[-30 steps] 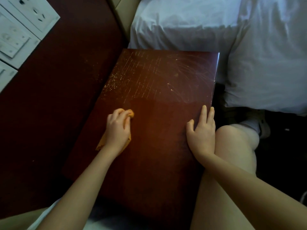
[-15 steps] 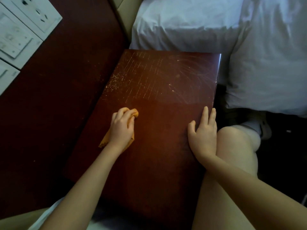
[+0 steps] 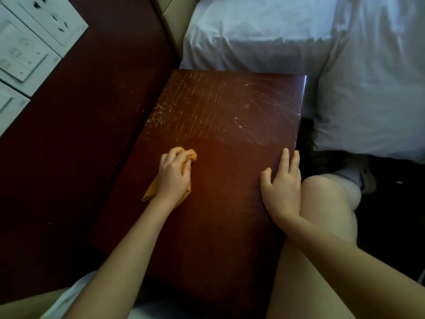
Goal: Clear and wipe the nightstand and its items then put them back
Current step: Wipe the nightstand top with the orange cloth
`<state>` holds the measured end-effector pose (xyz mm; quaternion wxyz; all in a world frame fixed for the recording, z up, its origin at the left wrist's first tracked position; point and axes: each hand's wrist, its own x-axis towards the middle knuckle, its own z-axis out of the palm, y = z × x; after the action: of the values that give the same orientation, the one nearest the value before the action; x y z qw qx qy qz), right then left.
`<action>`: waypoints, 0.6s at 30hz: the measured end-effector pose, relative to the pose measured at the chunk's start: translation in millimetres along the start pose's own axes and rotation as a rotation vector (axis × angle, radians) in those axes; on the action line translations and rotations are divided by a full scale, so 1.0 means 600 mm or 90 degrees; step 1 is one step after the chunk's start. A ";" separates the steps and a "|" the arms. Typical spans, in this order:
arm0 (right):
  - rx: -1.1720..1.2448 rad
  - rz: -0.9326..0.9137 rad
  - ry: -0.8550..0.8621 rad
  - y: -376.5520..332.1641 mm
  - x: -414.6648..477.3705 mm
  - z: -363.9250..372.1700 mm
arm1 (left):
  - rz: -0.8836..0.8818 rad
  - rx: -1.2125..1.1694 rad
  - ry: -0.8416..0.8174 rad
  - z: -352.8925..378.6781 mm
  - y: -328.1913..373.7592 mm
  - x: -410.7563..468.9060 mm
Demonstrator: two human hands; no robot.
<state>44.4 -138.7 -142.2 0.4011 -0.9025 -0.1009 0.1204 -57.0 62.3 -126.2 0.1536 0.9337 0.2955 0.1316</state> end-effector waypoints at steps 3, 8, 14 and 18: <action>0.000 0.001 0.001 0.000 0.000 0.000 | -0.049 0.010 0.022 -0.011 -0.023 -0.010; 0.001 -0.002 0.006 -0.001 0.000 0.000 | -0.162 0.005 0.085 -0.002 -0.008 0.033; 0.002 0.000 0.005 -0.001 0.000 0.001 | -0.107 -0.011 0.053 0.012 0.018 0.044; 0.006 -0.001 0.003 0.001 0.000 0.001 | -0.033 -0.006 0.018 -0.001 -0.010 0.007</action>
<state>44.1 -138.5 -142.9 0.4057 -0.9008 -0.1000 0.1183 -57.0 69.6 -127.5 0.1571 0.9230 0.3211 0.1423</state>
